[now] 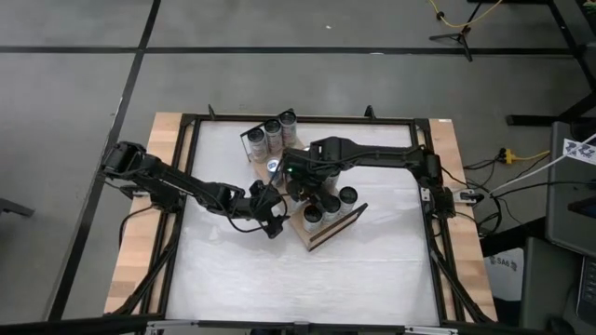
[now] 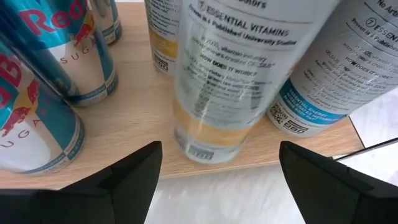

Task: Place canned beverage on shelf
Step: Put the white-orange soda can on the shelf and align with the other white-orange soda can

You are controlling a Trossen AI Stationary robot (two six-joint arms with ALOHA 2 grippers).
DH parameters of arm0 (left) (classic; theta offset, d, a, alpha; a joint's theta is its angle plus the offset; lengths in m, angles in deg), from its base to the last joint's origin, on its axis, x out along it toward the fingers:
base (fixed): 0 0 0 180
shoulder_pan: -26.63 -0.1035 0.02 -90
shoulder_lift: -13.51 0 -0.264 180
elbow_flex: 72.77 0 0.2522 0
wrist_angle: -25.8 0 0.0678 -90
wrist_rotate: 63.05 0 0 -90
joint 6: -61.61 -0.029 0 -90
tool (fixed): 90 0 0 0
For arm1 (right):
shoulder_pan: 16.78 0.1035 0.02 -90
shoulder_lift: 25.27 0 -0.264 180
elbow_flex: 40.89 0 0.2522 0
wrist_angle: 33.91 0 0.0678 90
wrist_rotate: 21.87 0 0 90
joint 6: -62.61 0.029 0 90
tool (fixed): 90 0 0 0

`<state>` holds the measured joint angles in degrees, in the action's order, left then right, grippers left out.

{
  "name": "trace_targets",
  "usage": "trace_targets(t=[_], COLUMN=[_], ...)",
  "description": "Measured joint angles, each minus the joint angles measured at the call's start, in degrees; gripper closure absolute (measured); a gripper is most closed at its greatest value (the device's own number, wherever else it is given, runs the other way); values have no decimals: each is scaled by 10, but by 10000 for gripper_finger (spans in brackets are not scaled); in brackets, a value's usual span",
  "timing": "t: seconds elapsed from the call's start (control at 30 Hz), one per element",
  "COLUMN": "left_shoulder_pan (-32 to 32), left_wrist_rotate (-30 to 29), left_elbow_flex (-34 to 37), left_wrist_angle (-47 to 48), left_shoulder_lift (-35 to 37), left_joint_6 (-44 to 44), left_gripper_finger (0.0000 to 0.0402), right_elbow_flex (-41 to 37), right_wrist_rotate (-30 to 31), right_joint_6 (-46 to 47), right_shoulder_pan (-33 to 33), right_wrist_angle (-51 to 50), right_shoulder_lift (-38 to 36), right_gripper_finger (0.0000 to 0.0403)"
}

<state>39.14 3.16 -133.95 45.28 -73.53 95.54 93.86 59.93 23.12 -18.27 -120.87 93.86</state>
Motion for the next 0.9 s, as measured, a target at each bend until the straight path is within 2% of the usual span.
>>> trace_targets(t=[0.67,0.77,0.9], left_shoulder_pan=[0,0,0], left_wrist_rotate=[-7,-8,-10], left_elbow_flex=[0,0,0], left_wrist_angle=[-2,-2,-2], left_shoulder_lift=[0,0,0], left_joint_6=[0,0,0], left_gripper_finger=[84,84,84], right_elbow_flex=[0,0,0], right_wrist_rotate=[1,1,0], right_joint_6=[2,2,2], right_shoulder_pan=[0,0,0], right_wrist_angle=[7,7,8], right_shoulder_lift=[0,0,0], right_gripper_finger=[156,141,98])
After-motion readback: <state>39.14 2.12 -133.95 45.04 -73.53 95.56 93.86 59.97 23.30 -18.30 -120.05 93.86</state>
